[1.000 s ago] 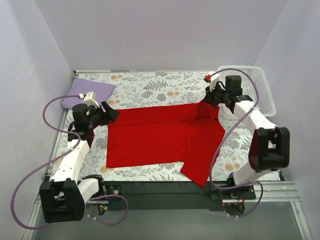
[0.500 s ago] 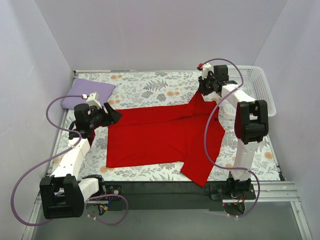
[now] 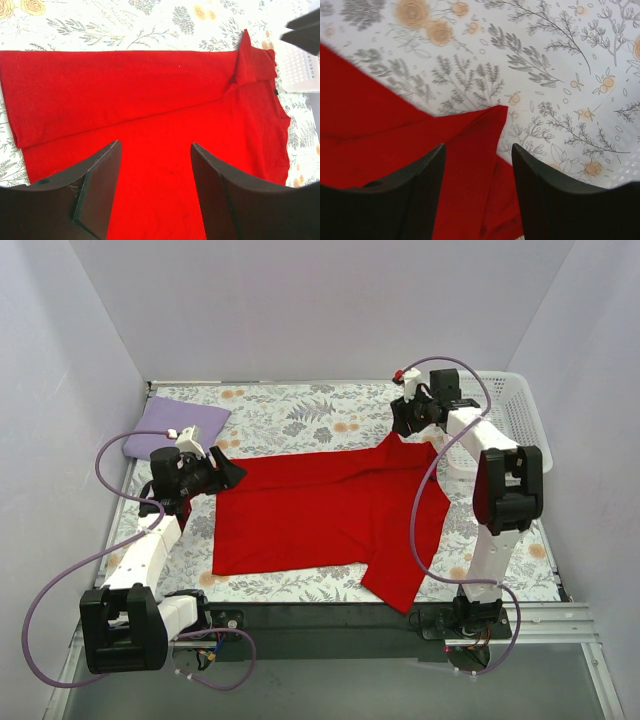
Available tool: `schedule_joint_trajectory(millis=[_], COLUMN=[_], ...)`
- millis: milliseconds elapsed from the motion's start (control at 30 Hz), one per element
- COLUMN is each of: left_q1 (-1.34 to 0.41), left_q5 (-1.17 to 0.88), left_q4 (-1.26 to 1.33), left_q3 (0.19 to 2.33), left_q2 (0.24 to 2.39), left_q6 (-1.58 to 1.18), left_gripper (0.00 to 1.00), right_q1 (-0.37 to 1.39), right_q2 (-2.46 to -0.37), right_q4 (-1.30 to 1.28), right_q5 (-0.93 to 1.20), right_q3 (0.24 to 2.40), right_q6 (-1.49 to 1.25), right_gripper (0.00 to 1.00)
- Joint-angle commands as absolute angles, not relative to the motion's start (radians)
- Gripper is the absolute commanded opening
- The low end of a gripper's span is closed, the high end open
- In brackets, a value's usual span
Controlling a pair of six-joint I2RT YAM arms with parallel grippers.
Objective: Fold and stack the t-shirts
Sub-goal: Fold the tshirt
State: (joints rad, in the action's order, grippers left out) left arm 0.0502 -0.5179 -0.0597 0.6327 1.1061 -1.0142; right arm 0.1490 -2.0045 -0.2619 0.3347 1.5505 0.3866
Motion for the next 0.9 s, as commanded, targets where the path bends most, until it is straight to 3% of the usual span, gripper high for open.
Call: schedule_joint_trajectory(millis=[0,100,867], left_q1=[0.044,0.043,0.032], left_q5=[-0.543,-0.548,-0.554], left_q4=[-0.057,-0.054,-0.052], left_q3=[0.632,0.629,0.629], left_q2=[1.075,1.065,1.062], left_q6=[-1.012,-1.012,-1.012], left_gripper=[0.56,0.56,0.56], right_q1=[0.152,0.155,0.158], right_q2=[-1.873,-1.887,-2.077], right_q4=[-0.352,-0.428,-0.391], right_q5=[0.511,0.601,0.577], right_q3=[1.505,1.483,1.516], right_q6=[0.483,0.430,0.147], right_gripper=[0.57,0.51,0.52])
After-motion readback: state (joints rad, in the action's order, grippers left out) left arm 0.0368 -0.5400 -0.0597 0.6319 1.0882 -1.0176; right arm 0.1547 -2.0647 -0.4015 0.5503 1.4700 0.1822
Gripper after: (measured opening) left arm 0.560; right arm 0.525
